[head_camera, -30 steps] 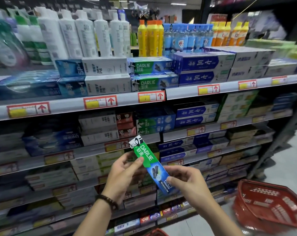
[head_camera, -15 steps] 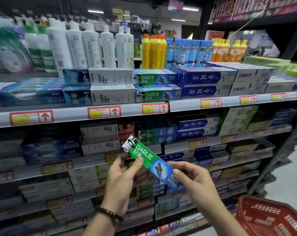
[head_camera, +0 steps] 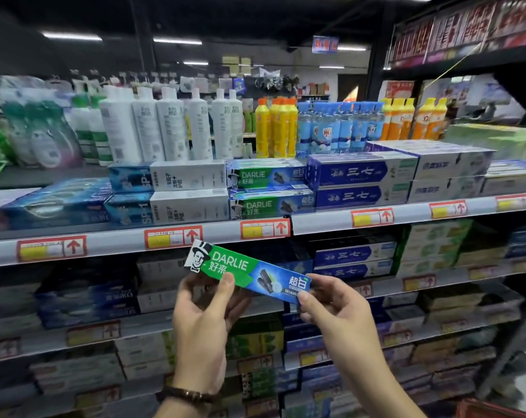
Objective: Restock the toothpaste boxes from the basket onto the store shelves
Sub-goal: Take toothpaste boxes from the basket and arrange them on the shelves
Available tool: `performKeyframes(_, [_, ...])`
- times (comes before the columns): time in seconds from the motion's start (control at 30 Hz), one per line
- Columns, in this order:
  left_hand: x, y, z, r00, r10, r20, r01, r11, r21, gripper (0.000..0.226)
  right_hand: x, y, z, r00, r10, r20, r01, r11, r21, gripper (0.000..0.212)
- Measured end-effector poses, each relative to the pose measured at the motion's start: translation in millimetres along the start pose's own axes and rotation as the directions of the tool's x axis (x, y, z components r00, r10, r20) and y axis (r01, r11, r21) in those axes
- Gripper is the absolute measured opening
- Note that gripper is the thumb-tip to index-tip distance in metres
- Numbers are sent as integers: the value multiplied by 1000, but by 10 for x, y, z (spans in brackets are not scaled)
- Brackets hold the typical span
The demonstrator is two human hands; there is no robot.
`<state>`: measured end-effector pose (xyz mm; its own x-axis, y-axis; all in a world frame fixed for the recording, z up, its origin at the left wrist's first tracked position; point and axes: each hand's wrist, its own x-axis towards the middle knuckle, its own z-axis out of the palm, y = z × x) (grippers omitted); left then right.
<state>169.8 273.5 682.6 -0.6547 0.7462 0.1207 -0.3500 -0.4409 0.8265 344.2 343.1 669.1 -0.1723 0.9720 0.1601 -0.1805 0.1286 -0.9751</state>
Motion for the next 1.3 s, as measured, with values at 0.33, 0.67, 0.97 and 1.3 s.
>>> performKeyframes(0.33, [139,79,294,966,257,-33,-254,964,81,71,276,-237,93,972,-208,-105,205,978,-43,5])
performKeyframes(0.67, [522,344,441,832,553,34,-520,758,395,29,849,-448,83,913,-357,-197,342,934,-106,6])
performKeyframes(0.97, [1083,644,550,754,640,151,-535,463,707,24,1433,-720,93,863,-483,-147,411,842,-350,10])
performKeyframes(1.3, [1334,615,614,810,563,161,-454,430,780,15,1756,-729,71,833,-543,-109,417,745,-520,20])
